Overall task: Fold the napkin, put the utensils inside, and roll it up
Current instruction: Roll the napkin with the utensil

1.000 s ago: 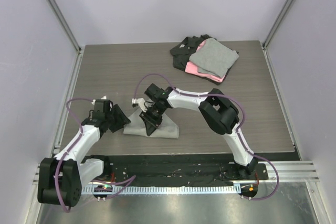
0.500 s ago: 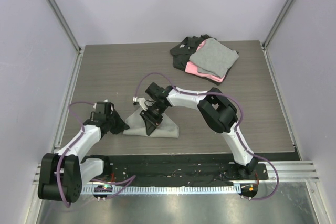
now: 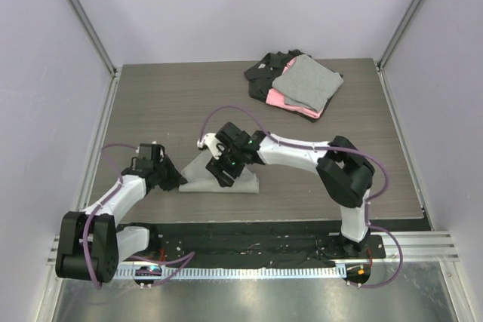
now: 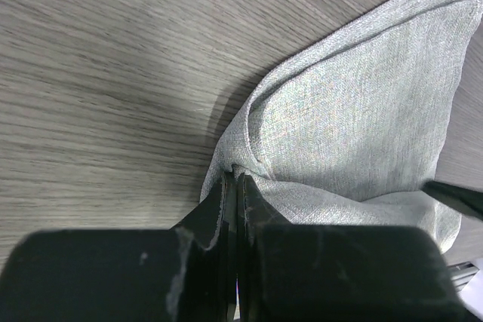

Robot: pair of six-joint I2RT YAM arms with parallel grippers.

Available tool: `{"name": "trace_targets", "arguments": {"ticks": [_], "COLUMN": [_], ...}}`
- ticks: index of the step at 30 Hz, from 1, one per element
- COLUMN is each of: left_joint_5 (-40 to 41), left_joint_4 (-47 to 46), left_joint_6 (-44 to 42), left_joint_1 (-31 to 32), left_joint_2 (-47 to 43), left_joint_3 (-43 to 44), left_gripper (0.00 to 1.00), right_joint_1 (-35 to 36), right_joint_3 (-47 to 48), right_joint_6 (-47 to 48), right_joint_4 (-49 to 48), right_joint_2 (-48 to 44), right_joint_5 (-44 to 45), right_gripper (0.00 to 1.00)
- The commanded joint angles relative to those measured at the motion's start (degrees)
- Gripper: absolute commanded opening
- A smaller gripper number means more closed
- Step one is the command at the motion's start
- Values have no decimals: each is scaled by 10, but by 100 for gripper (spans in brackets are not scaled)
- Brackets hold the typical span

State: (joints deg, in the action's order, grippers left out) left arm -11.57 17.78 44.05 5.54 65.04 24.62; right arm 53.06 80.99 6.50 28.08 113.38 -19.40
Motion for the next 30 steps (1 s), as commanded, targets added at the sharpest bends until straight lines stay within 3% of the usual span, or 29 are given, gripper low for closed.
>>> {"name": "trace_targets", "arguments": {"ticks": [1, 7, 24, 29, 30], "left_joint_5": [16, 9, -4, -28, -20], "left_joint_4": [16, 18, 18, -1, 4], "left_joint_6": [-17, -19, -22, -26, -27], "left_joint_1": [-1, -2, -2, -2, -2], "left_joint_2": [18, 43, 55, 46, 36], "left_joint_3": [8, 13, 21, 22, 26], "left_gripper": [0, 0, 0, 2, 16], "right_joint_1": [72, 152, 160, 144, 141], "right_joint_3": [-75, -111, -112, -87, -82], "right_joint_6": [60, 112, 148, 131, 129], "right_joint_4": [-124, -198, -217, -152, -138], "right_joint_2": [-93, -89, -18, -1, -1], "right_joint_5": [230, 322, 328, 245, 230], "right_gripper": [68, 68, 65, 41, 38]}}
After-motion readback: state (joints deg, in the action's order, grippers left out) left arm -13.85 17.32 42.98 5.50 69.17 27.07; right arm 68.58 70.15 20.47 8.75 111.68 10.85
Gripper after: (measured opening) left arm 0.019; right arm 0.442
